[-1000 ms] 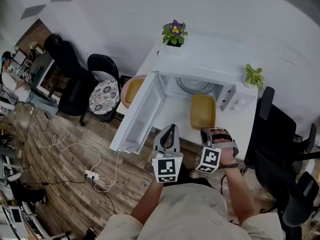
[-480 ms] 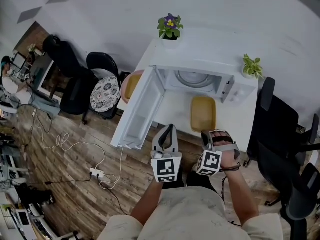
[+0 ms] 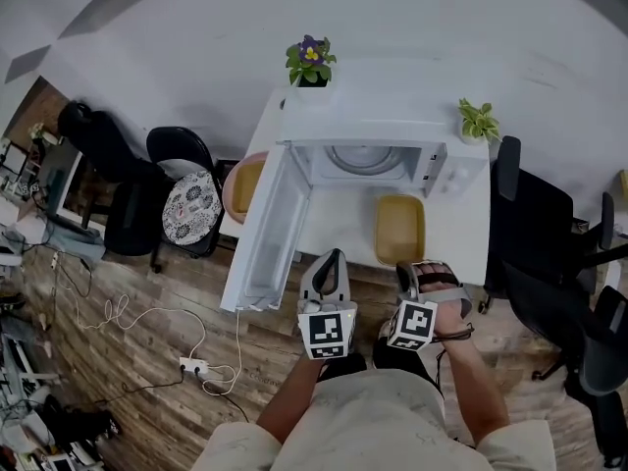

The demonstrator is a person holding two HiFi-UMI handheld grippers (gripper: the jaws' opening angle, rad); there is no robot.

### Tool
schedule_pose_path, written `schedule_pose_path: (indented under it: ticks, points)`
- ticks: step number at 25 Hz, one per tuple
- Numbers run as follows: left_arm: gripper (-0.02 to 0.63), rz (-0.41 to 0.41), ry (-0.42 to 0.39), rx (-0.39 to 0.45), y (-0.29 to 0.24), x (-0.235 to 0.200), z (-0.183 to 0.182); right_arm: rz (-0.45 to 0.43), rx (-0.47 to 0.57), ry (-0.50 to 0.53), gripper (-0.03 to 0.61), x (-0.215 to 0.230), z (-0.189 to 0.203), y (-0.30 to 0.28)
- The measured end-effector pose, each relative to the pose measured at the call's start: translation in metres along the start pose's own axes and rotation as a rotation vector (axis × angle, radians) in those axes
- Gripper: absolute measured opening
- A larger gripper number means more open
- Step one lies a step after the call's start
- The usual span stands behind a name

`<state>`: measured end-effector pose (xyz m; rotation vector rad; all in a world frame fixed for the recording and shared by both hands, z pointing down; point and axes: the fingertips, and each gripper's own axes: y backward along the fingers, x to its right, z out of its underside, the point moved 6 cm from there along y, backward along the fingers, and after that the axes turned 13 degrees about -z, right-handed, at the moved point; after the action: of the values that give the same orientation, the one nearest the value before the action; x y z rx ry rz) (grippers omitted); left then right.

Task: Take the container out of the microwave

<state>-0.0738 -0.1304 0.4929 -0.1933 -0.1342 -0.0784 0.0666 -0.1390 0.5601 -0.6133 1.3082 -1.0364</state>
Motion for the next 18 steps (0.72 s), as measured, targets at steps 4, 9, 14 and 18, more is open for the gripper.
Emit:
schedule_pose_path:
  ticks: [4, 9, 14, 18]
  points:
    - [0.006, 0.043, -0.003, 0.016, -0.002, -0.002, -0.001, 0.016, -0.033, -0.034, 0.033, -0.001, -0.003, 0.004]
    - [0.006, 0.082, -0.001, 0.031, -0.004, -0.004, -0.003, 0.018, -0.069, -0.067, 0.033, -0.005, -0.002, 0.007]
    - [0.006, 0.121, 0.005, 0.046, -0.004, -0.003, -0.007, 0.037, -0.091, -0.093, 0.032, -0.006, -0.002, 0.012]
    - [0.006, 0.141, 0.002, 0.057, -0.005, -0.003, -0.011, 0.054, -0.104, -0.112, 0.033, -0.004, -0.003, 0.017]
